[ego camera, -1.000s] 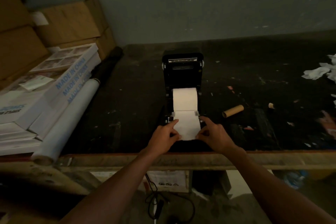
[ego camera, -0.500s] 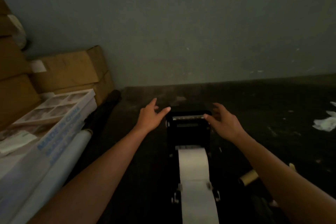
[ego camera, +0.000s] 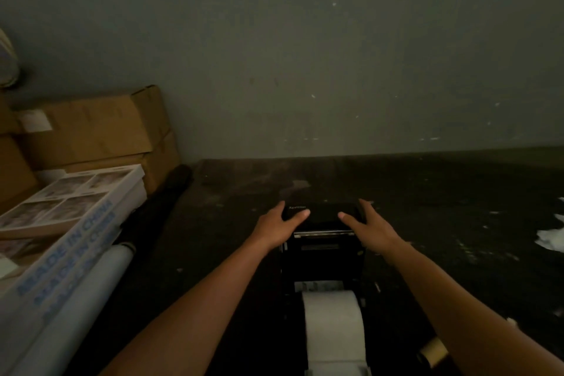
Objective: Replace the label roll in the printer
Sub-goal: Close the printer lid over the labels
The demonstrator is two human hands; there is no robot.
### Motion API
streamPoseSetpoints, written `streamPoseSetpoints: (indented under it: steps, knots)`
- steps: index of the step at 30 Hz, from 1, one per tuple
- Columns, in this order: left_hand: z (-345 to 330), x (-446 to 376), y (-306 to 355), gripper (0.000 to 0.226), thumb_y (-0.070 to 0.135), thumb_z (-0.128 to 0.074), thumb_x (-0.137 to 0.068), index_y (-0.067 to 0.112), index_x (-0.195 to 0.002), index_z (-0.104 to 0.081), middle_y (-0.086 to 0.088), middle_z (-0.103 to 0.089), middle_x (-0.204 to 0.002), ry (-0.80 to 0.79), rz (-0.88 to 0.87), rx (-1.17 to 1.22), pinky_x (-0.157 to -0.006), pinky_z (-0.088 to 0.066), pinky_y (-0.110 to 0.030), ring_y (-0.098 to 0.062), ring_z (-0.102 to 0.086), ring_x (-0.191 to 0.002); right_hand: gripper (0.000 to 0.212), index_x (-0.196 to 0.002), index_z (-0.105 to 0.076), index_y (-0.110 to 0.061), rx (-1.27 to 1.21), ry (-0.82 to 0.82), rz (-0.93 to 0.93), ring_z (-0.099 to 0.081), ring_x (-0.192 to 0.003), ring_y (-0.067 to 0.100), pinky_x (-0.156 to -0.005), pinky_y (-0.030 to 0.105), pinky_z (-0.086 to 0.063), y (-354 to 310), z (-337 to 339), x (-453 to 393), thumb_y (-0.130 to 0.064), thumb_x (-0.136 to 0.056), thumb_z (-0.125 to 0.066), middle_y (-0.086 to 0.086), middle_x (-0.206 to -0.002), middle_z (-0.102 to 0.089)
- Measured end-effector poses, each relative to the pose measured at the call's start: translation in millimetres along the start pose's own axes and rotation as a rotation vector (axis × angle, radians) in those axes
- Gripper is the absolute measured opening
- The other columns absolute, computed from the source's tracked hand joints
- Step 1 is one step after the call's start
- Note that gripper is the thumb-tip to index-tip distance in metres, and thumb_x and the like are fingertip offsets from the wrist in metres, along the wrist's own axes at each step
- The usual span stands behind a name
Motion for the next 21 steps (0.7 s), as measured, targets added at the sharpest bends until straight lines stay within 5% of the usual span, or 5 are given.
streamPoseSetpoints:
  steps: [4,9,14,21]
  knots:
    - [0.8,22.6,4.9,0.092,0.069,-0.056,-0.075,0.023,-0.147,-0.023,-0.007,-0.031,-0.153,0.014,-0.025,0.053,-0.110,-0.027,-0.035,-0.026,-0.029,-0.139,0.080,-0.147,-0.016,-0.028,-0.069,-0.034,-0.002,-0.044,-0.126,0.029,-0.094,0.038,-0.044,2.9,-1.7,16.7,-0.052,-0.082,-0.058,0.008,-0.147,-0.037]
    - [2.4,71.9,12.8,0.084,0.060,-0.064,-0.076,0.023,-0.144,-0.031,-0.006,-0.043,-0.146,0.090,-0.115,0.052,-0.099,-0.032,-0.025,-0.021,-0.041,-0.132,0.086,-0.146,-0.013,-0.033,-0.054,-0.081,0.038,-0.038,-0.130,0.030,-0.104,0.046,-0.039,10.3,3.9,51.0,-0.050,-0.078,-0.064,0.007,-0.150,-0.032]
    - [-5.2,127.6,11.7,0.080,0.049,-0.072,-0.074,0.021,-0.140,-0.037,-0.007,-0.050,-0.139,0.149,-0.202,0.018,-0.099,-0.038,-0.025,-0.019,-0.048,-0.124,0.093,-0.146,-0.013,-0.028,0.068,-0.061,0.113,-0.039,-0.130,0.027,-0.100,0.035,-0.035,23.4,6.4,93.5,-0.049,-0.074,-0.069,0.006,-0.148,-0.036]
    - [-35.5,183.7,-17.4,0.092,0.053,-0.074,-0.068,0.030,-0.143,-0.025,0.002,-0.041,-0.146,0.108,-0.160,-0.104,-0.099,-0.034,-0.029,-0.015,-0.040,-0.131,0.102,-0.146,-0.012,-0.024,0.153,-0.126,0.182,-0.032,-0.134,0.025,-0.109,0.043,-0.029,52.4,-5.8,150.0,-0.038,-0.069,-0.077,0.006,-0.147,-0.036]
Point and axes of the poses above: each hand's wrist, its own x-axis away from the middle knuckle, its own z-axis out of the back of the hand, y = z × x, the point moved 8 cm from there along -x, towards the middle knuckle
